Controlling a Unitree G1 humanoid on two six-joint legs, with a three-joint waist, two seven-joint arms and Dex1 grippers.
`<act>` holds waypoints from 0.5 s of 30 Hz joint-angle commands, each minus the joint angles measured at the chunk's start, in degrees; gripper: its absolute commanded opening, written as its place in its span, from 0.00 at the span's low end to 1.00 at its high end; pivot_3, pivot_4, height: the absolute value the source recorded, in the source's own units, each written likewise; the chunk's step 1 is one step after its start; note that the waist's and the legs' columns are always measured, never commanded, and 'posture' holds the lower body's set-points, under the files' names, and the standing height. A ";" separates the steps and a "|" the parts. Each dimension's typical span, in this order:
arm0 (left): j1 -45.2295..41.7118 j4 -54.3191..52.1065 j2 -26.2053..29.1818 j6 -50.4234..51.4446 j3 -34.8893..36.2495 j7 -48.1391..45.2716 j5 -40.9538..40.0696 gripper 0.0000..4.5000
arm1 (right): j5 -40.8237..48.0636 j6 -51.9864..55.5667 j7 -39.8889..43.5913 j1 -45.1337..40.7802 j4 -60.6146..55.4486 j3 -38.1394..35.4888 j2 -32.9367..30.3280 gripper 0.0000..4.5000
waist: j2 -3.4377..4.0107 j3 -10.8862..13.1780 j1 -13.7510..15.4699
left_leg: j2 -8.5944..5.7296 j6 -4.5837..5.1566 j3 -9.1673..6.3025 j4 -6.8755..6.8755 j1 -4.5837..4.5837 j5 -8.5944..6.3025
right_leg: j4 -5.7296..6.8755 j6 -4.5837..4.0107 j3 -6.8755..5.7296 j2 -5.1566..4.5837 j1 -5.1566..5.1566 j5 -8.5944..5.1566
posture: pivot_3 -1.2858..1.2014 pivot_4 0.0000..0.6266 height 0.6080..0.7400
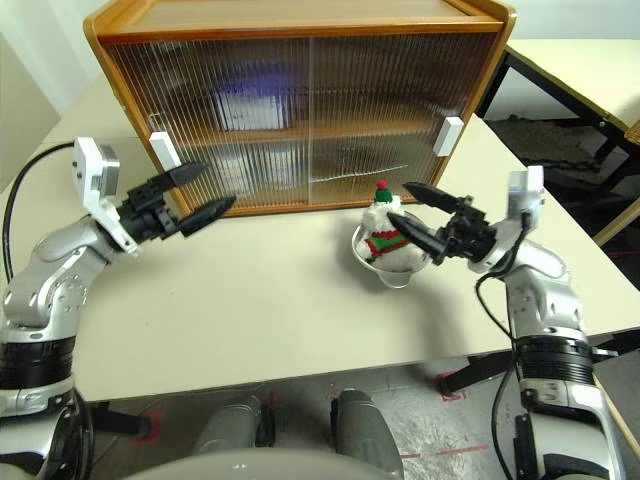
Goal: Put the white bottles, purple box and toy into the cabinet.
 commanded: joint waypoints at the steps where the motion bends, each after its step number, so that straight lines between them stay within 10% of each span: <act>1: 2.98 -1.28 1.69 -1.98 0.11 -4.83 -2.26 1.00 | -0.44 -0.19 -2.47 -1.33 2.60 -2.89 -1.95 0.53 | 0.00 0.00 0.30 | 0.00 0.00 0.00 0.00 0.01 0.00 | -0.01 -0.01 0.00 0.01 0.00 -0.01 | 0.56 0.00 1.00; 7: 7.04 -4.16 1.38 -1.74 0.94 -7.16 -7.06 1.00 | -6.57 -1.43 -12.40 -4.04 7.60 -3.97 -4.46 0.04 | 0.00 0.00 0.42 | 0.01 0.01 0.06 0.02 -0.01 0.00 | -0.20 0.01 0.04 -0.03 0.06 -0.11 | 0.56 0.00 1.00; 15: 8.80 -3.95 1.26 -4.80 1.32 -8.69 -7.80 1.00 | -11.26 -2.23 -24.09 -10.29 11.61 -3.03 -3.01 0.02 | 0.02 -0.01 0.30 | 0.03 0.09 0.09 0.03 0.00 0.05 | -0.20 0.03 0.10 0.07 0.07 -0.10 | 0.57 0.00 1.00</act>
